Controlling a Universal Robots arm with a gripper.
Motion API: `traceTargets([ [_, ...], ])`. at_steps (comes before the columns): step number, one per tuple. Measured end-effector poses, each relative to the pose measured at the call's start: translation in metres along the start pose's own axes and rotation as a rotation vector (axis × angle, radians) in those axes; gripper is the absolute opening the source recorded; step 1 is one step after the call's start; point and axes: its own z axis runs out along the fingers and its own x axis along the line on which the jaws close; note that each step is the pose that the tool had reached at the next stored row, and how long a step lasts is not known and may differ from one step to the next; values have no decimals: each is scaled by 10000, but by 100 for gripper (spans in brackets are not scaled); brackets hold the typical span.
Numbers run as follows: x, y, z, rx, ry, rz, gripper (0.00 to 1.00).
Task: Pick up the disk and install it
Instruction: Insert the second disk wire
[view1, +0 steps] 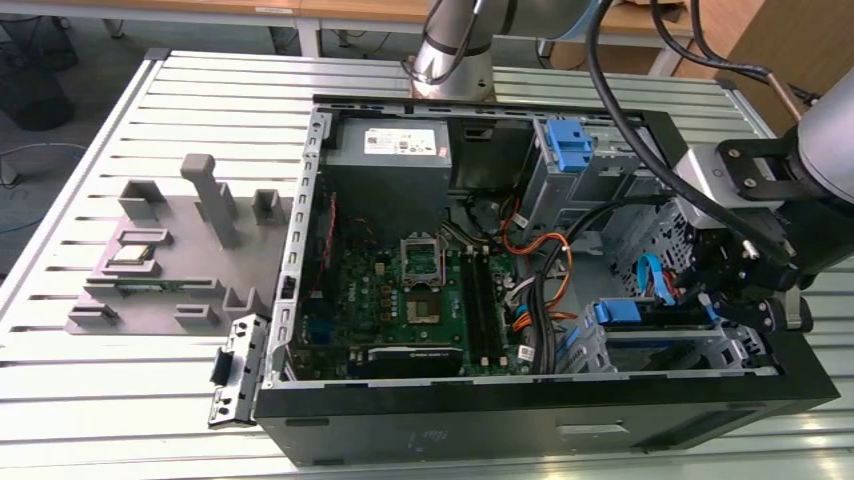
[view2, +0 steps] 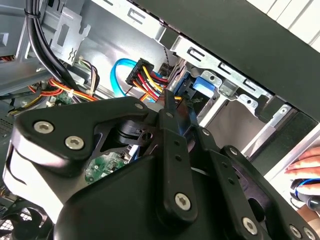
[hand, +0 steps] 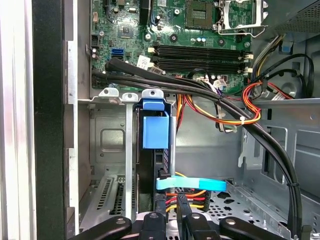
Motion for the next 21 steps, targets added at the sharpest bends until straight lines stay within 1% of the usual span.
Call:
traceTargets([
  [7, 2, 1, 12, 1, 0, 0, 24],
  [10, 0, 0, 5, 0, -7, 1, 24],
  [13, -6, -3, -41, 1, -2, 0, 24],
  [21, -29, -14, -216, 0, 1, 1, 24],
])
